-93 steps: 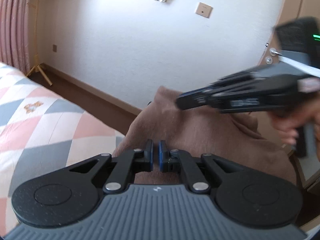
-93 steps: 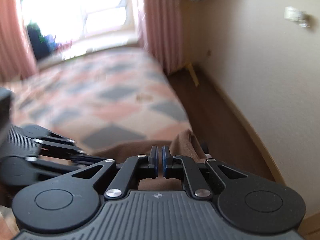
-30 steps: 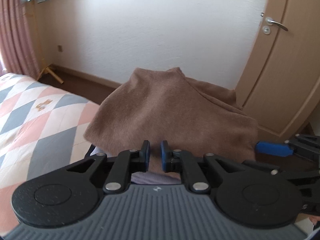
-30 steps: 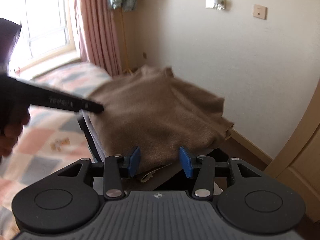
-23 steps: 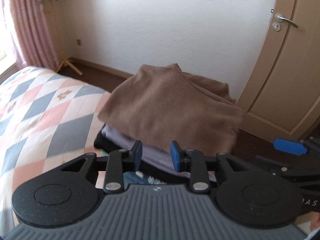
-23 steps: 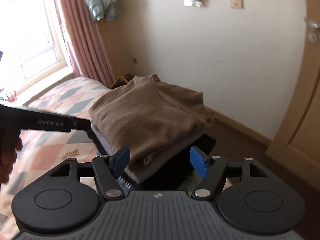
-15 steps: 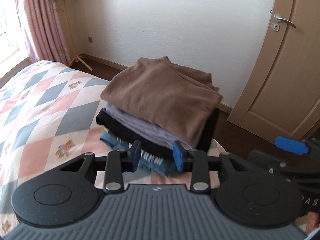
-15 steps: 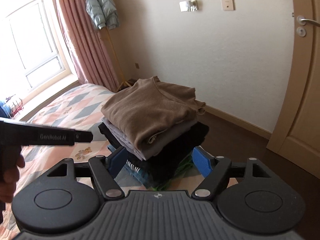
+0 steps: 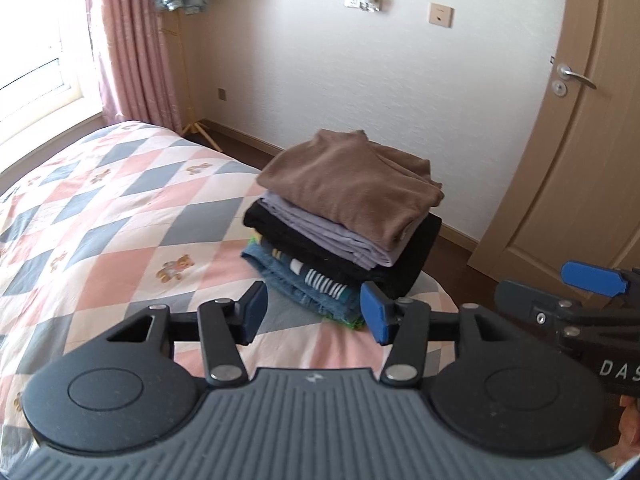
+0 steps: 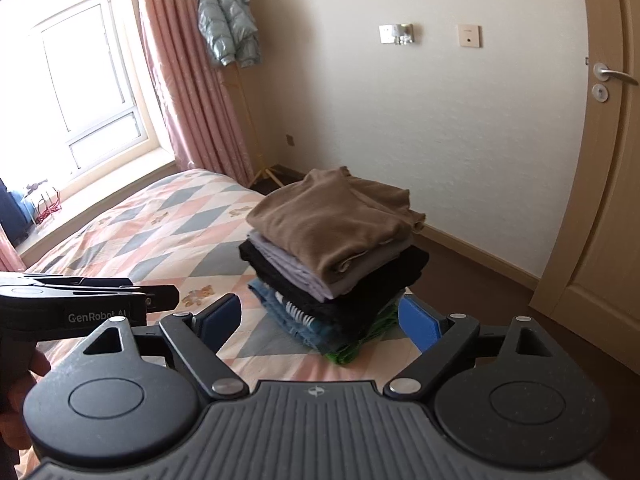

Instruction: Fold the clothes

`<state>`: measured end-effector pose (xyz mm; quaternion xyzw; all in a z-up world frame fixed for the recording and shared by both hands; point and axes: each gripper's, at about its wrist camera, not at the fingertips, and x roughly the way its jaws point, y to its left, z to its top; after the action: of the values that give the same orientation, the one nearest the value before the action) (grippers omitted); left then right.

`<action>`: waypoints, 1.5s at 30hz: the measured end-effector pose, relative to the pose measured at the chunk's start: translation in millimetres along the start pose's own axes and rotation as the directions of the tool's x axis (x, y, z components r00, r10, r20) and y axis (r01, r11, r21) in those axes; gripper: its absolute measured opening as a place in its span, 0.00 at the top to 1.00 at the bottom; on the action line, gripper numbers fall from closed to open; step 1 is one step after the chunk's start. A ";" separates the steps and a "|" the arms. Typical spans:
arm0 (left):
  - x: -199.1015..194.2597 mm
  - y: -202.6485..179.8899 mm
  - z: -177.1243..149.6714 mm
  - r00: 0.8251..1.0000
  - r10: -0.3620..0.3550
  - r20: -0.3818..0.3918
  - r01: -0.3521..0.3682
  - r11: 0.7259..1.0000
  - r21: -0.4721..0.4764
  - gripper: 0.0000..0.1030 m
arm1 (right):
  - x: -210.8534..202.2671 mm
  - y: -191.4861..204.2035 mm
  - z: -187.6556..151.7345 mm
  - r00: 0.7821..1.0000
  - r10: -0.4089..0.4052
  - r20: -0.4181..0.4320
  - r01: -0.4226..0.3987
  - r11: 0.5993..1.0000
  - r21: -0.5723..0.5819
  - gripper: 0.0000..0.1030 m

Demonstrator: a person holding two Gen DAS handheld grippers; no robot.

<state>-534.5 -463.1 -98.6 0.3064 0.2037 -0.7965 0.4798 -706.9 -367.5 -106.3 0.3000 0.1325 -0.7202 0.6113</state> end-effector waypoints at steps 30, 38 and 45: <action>8.4 98.2 8.2 0.996 -0.043 -0.081 0.056 0.985 0.162 0.09 | 28.2 112.8 -15.0 0.973 -0.209 -0.102 0.220 0.969 0.110 0.02; 35.4 101.0 13.6 0.990 -0.084 -0.112 0.105 0.974 0.203 0.01 | 46.9 107.5 -19.4 0.944 -0.284 -0.166 0.310 0.937 0.159 0.02; 68.0 97.9 16.6 0.984 -0.092 -0.150 0.122 0.971 0.207 0.01 | 64.3 100.1 -21.6 0.917 -0.339 -0.209 0.376 0.910 0.177 0.02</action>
<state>-476.3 -561.6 -135.9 0.3999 0.1656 -0.8152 0.3848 -609.6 -428.8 -143.9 0.3959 0.1601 -0.8013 0.4189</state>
